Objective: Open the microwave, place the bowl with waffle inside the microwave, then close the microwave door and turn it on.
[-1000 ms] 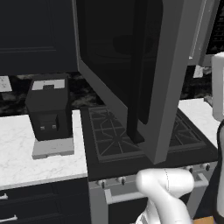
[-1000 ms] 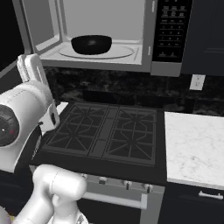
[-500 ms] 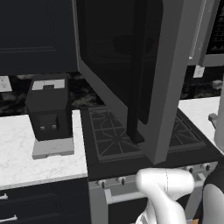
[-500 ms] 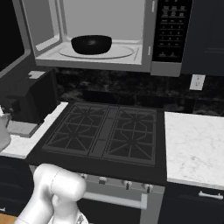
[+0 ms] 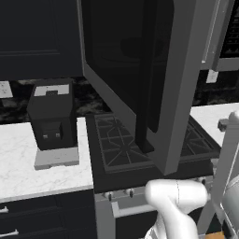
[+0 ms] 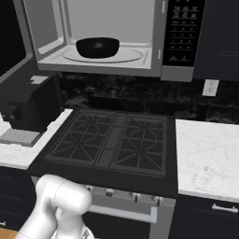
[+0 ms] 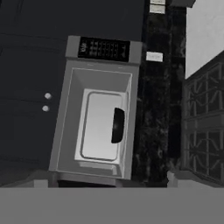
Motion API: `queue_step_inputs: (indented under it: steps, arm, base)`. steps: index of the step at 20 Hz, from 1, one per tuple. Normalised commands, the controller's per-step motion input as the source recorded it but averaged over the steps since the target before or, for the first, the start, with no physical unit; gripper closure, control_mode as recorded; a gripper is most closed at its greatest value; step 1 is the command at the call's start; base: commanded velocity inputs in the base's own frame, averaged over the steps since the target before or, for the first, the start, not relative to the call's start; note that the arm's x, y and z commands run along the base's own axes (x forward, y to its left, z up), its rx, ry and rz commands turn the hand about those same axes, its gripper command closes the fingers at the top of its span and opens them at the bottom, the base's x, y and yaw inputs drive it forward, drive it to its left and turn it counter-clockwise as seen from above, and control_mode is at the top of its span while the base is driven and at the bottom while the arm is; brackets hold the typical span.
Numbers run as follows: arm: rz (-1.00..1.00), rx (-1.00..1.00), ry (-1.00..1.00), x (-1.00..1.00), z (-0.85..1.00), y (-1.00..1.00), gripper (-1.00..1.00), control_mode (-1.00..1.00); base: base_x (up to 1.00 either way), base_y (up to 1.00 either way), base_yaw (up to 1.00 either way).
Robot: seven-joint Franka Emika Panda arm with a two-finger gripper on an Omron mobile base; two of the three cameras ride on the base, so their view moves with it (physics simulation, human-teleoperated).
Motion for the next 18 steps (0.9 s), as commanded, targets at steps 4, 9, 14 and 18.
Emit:
queue_step_inputs:
  steps: [4, 9, 14, 18]
  arm:
    - [-0.14, 0.00, -0.28, -0.03, -0.57, 0.94, -1.00, -1.00]
    - [-0.10, 0.03, -0.20, 0.14, -0.74, 0.82, -1.00, -1.00]
    - [-0.11, 0.03, -0.16, 0.60, -0.77, 0.70, -1.00, -1.00]
    - [-0.08, 0.00, -0.03, 0.84, -0.53, 0.47, -1.00, -1.00]
  base:
    - [0.00, 0.00, 0.00]
    - [0.00, 0.00, 0.00]
    - [0.00, 0.00, 0.00]
    - [0.00, 0.00, 0.00]
